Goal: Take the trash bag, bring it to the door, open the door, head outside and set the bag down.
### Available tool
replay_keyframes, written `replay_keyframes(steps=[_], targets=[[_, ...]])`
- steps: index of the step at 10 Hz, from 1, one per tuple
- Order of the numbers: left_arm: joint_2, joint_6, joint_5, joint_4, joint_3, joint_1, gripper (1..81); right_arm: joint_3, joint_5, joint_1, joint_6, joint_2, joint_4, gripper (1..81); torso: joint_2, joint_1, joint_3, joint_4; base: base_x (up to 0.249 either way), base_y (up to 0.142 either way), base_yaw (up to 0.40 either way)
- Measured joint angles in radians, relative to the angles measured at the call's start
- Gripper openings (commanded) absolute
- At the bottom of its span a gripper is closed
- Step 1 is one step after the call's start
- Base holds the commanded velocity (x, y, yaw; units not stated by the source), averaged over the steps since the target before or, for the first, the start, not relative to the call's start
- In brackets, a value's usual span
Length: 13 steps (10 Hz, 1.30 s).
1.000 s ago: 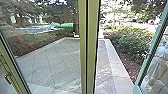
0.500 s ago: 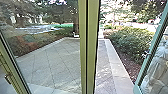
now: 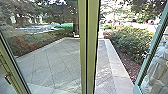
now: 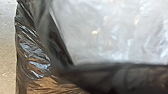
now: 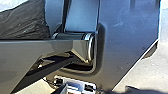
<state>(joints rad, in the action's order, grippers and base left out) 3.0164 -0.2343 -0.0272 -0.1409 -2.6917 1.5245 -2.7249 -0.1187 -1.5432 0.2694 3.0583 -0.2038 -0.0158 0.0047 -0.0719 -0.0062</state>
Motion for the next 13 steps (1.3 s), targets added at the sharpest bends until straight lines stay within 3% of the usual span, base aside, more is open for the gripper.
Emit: replay_keyframes(steps=[13], targets=[[0.000,0.000,-0.001,0.000,-0.002,-0.011,1.0,-0.005,0.017,-0.003,0.000,0.007,0.007,81.1,0.000,0.000,0.000,0.000,0.000,0.000,-0.178]])
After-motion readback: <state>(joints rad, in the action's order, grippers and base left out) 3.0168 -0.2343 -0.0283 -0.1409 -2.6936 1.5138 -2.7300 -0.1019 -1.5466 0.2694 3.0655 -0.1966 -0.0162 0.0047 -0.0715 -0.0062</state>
